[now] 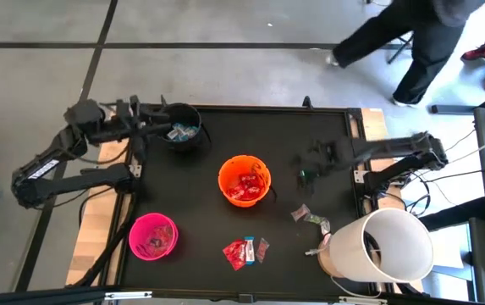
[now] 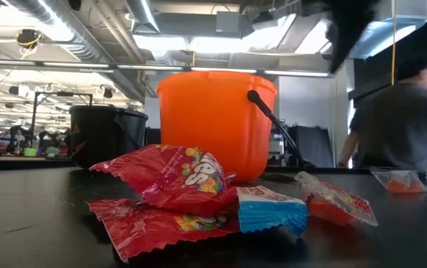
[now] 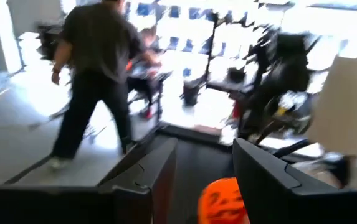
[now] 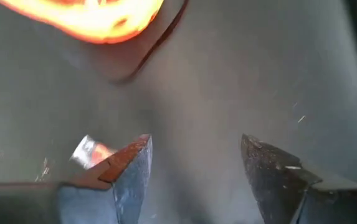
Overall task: Sort candy
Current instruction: Put the transparent candy into the pink bucket
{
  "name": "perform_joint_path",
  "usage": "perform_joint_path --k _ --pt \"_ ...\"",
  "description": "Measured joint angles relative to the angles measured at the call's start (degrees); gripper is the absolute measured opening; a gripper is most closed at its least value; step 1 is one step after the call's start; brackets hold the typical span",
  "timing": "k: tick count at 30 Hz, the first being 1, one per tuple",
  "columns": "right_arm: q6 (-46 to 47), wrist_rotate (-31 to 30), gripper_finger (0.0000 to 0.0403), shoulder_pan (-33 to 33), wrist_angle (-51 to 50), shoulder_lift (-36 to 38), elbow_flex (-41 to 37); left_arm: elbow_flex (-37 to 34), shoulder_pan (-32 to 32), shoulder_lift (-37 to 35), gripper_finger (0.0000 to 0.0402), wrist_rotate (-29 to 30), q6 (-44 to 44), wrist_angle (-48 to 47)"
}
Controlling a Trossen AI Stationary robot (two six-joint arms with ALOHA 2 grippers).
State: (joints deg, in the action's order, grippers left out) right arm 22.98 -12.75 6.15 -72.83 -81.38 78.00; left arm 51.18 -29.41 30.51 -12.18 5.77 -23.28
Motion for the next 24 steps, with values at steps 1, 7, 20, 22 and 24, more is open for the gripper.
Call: perform_joint_path --k 1,7,20,22,24 --pt "2.18 -0.12 0.0241 1.83 0.14 0.40 -1.87 -1.70 1.45 -0.96 0.0147 -0.21 0.67 2.17" --pt "11.13 4.75 0.0241 10.23 7.19 1.37 -15.28 -12.03 10.50 -1.85 0.0143 -0.76 2.49 19.03" --pt "12.62 8.28 0.0241 16.77 36.35 1.33 -36.08 -16.35 23.70 8.48 0.0143 6.19 -4.10 32.99" --pt "12.84 7.71 0.0241 16.75 36.60 1.33 -37.33 -16.35 24.69 9.75 0.0143 7.26 -4.82 33.88" --pt "13.68 7.18 0.0241 16.75 37.06 1.33 -38.44 -16.35 25.28 10.65 0.0143 8.21 -4.84 34.37"
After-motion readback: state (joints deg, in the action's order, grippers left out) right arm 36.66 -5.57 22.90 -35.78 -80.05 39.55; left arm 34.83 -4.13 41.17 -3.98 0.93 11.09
